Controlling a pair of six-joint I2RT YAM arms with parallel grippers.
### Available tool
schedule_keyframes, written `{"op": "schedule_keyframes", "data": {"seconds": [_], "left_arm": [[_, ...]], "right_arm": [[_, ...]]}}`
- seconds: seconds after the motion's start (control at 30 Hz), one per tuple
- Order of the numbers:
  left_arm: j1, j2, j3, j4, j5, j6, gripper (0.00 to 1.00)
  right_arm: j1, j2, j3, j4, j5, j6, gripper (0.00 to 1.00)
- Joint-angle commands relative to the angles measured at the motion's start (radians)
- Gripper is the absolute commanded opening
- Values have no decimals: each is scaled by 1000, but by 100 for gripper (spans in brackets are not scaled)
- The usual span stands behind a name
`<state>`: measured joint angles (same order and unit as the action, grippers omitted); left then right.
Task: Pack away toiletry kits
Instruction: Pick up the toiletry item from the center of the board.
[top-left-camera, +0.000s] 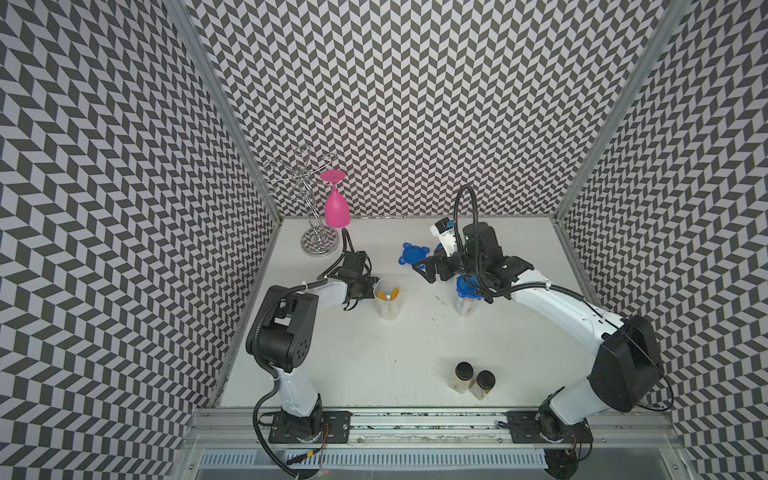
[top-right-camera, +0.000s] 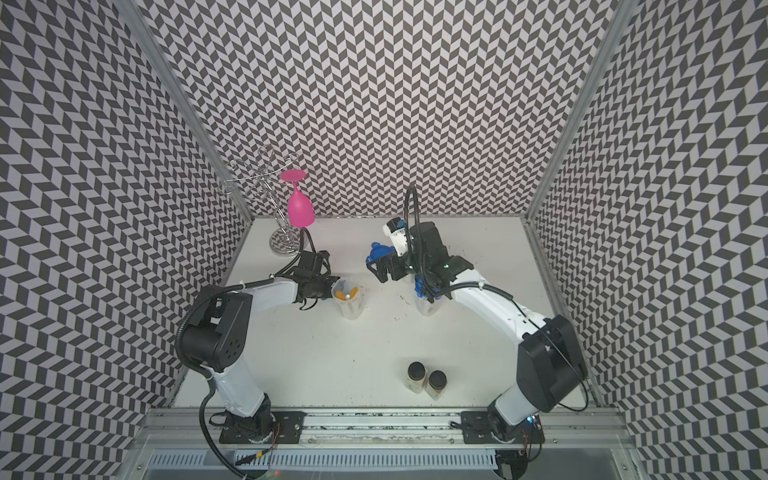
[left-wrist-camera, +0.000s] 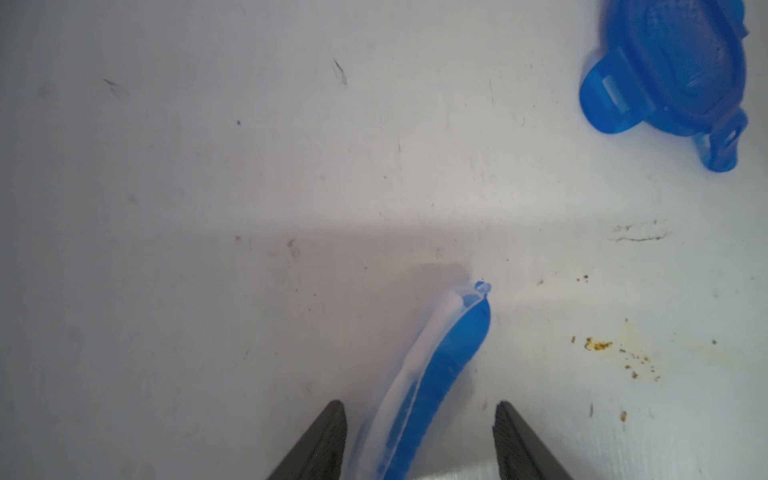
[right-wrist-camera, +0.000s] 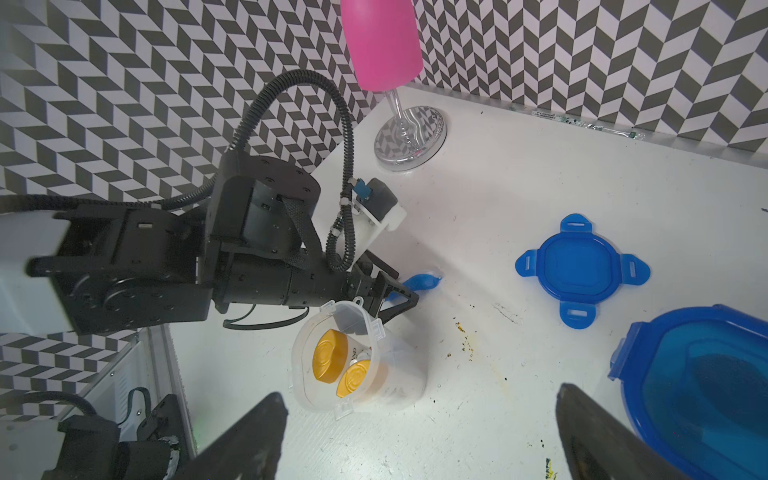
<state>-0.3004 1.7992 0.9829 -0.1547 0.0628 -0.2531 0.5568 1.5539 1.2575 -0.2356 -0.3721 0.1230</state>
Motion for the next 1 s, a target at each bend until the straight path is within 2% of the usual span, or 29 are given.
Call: {"op": "schedule_keyframes", "data": {"seconds": [0.0,0.17,0.3,0.43,0.6,0.73,0.87,0.97], "left_arm": [[-29,48,10,-109,-112,0,53],[-32,74,7,-150,-170,-32,42],[-33,75,0,-161,-173,-48,33],[-32,34,-17,-161,-175,-52,18],[-24,-27,-33,-175,-183,-50,9],[4,-124,-48,-175,-148,-56,3],[24,-307,-65,-162,-116,-42,2],[26,-448,-48,-178,-125,-26,3]], "right_arm": [[-12,-56,-11,49,13,0,99],[-23,-83,-35,77,22,21,99],[-29,-76,-19,60,33,29,99],[-41,-71,3,37,41,47,99],[-71,-72,14,17,27,83,99],[-95,-69,26,-7,-11,111,99],[-106,-60,67,-93,-22,156,98],[-109,-46,101,-128,-139,190,98]]}}
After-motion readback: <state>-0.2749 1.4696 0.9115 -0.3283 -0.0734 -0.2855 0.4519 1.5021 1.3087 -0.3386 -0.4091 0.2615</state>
